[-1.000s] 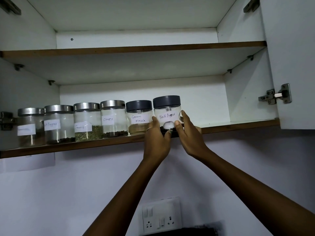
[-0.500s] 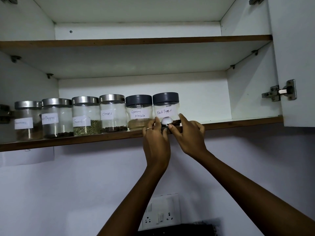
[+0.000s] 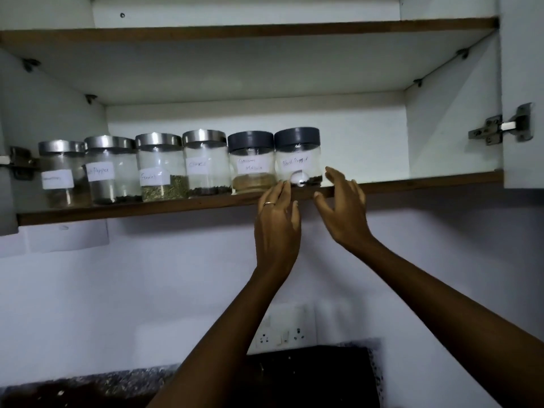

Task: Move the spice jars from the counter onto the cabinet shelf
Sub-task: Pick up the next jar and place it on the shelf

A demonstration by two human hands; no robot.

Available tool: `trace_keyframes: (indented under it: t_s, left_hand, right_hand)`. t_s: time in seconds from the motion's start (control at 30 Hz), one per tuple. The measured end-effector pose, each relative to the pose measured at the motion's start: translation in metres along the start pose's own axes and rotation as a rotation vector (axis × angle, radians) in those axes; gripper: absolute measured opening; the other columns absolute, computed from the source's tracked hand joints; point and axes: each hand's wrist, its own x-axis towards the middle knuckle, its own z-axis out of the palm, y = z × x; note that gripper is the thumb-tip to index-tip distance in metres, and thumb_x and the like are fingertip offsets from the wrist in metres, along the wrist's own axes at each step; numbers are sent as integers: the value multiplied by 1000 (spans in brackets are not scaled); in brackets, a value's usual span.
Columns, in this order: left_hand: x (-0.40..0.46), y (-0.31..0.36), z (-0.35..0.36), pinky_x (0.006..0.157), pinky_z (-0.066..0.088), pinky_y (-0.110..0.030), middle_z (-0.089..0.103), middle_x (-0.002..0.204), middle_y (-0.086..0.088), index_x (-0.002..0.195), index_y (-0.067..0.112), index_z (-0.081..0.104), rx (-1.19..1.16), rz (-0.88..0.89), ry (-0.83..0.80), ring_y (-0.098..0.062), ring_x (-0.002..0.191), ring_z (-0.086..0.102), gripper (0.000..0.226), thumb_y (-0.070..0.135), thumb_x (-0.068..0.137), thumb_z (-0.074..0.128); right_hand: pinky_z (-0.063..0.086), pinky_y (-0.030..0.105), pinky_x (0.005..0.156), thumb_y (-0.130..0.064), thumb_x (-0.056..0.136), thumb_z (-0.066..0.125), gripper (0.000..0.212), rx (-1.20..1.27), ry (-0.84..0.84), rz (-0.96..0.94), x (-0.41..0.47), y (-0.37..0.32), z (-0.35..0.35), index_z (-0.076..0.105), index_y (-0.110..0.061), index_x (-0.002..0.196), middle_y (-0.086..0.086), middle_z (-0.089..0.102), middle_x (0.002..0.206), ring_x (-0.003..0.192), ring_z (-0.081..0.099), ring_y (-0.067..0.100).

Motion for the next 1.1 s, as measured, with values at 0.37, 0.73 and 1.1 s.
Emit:
trace_keyframes:
  t_s: [0.37, 0.73, 1.1]
  left_hand:
    - [-99, -61, -100, 73, 51, -37, 71, 95, 3, 102, 16, 68, 98, -3, -84, -13, 80, 65, 21, 19, 93, 49]
    - [-274, -161, -221, 66, 49, -35, 71, 97, 0, 102, 19, 67, 242, -419, -229, -21, 83, 64, 22, 23, 93, 48]
    - [-451, -211, -342, 66, 45, -19, 64, 93, 12, 99, 32, 62, 196, -857, -338, -1, 79, 60, 17, 24, 96, 48]
  right_hand:
    - [29, 29, 87, -10, 84, 47, 22, 110, -102, 23, -128, -60, 30, 63, -10, 100, 7, 60, 106, 105, 52, 22]
    - [40, 41, 83, -5, 81, 52, 16, 287, -570, 65, -301, -169, 119, 65, -10, 89, 6, 61, 93, 95, 53, 24]
    - [40, 44, 89, -10, 85, 53, 20, 288, -1053, 169, -466, -244, 167, 64, -13, 101, 6, 59, 106, 101, 51, 22]
